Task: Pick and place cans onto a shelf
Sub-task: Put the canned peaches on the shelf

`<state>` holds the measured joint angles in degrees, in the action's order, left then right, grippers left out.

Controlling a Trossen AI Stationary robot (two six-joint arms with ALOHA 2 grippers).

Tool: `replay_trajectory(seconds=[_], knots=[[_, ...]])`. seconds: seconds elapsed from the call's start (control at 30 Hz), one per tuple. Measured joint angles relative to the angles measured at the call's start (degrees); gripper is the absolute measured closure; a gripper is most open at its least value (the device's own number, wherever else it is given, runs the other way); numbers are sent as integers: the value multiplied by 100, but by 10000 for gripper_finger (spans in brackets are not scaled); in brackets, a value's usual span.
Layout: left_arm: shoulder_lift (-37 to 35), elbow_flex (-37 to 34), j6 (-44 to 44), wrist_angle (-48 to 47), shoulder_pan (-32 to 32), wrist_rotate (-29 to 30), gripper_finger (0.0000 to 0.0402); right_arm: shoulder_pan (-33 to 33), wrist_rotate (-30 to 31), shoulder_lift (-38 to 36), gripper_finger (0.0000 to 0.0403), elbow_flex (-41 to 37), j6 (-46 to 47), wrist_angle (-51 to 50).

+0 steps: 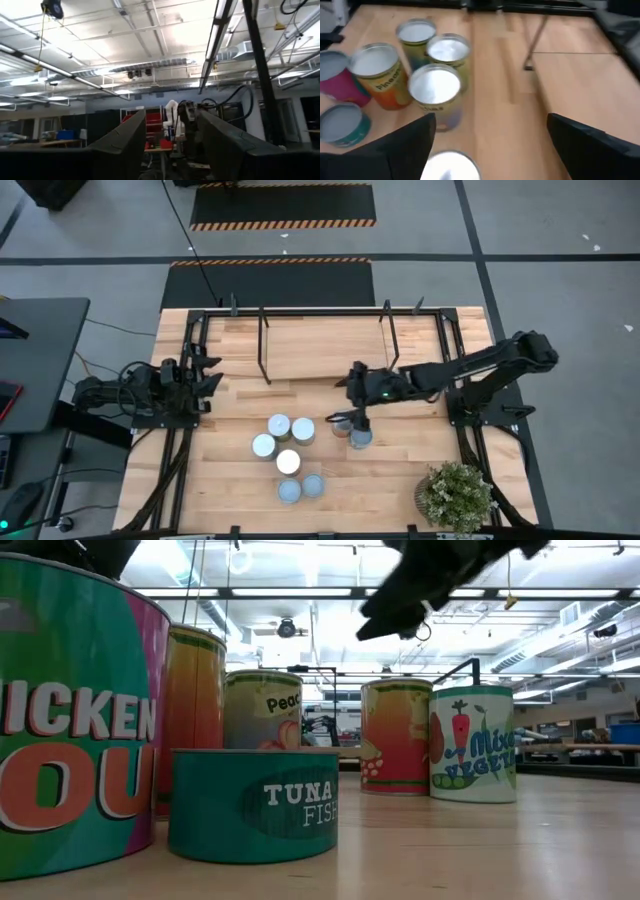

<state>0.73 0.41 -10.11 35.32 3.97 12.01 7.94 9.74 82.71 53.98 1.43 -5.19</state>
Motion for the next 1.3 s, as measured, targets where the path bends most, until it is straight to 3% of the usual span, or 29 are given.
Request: replay_trajectory(seconds=[0.3,0.73,1.1,1.3], knots=[[0,2,28,-123,0,0,216,-98,-837,1401,3,1055,-456,-286],[0,1,43,-116,0,0,216,58,-951,2670,3,2614,-1255,-1717],[0,0,42,-103,0,-2,216,66,-1114,3158,6,2865,-1521,-1296],[0,0,41,-82,0,0,216,60,-1134,3166,49,2862,-1503,-1304]])
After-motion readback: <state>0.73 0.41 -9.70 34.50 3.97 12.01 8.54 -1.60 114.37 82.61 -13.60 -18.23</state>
